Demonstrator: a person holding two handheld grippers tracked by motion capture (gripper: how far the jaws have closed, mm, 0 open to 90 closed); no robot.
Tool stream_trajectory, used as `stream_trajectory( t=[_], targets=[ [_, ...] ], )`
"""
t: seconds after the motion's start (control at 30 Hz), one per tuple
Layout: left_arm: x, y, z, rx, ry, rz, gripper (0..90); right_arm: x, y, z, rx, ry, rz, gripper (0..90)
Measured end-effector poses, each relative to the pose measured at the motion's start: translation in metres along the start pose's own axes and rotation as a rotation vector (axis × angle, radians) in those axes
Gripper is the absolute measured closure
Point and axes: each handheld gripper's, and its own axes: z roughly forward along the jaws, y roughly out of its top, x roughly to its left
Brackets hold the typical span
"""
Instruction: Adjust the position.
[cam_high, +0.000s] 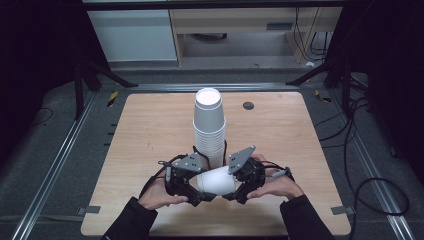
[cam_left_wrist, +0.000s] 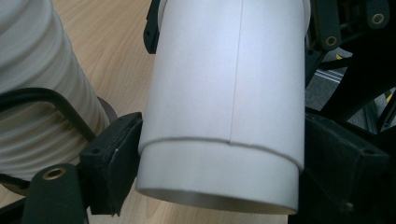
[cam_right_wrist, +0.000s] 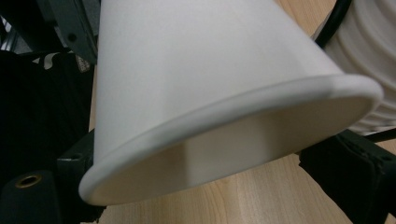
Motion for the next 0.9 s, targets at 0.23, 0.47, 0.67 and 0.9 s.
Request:
stream_trajectory(
  t=[0.23,0.47,0.67,0.9],
  targets=[
    [0.0,-0.001,0.0,0.015,-0.017,0.002,20.7,0.001,0.003,0.0,0.013,0.0,-0.008,10.0],
    [0.001,-0.001,0.0,0.018,-0.016,0.006,21.4,0.001,0.001,0.003,0.007,-0.001,-0.013,8.0],
    [0.001,-0.002,-0.003,-0.012,-0.016,-0.005,21.7,0.0,-0.001,-0.002,-0.036,0.005,0.009,4.4],
    [0.004,-0.005,-0.016,-0.058,0.011,-0.007,21.6,-0.002,-0.011,-0.022,-0.143,0.0,0.076,3.1]
  ],
)
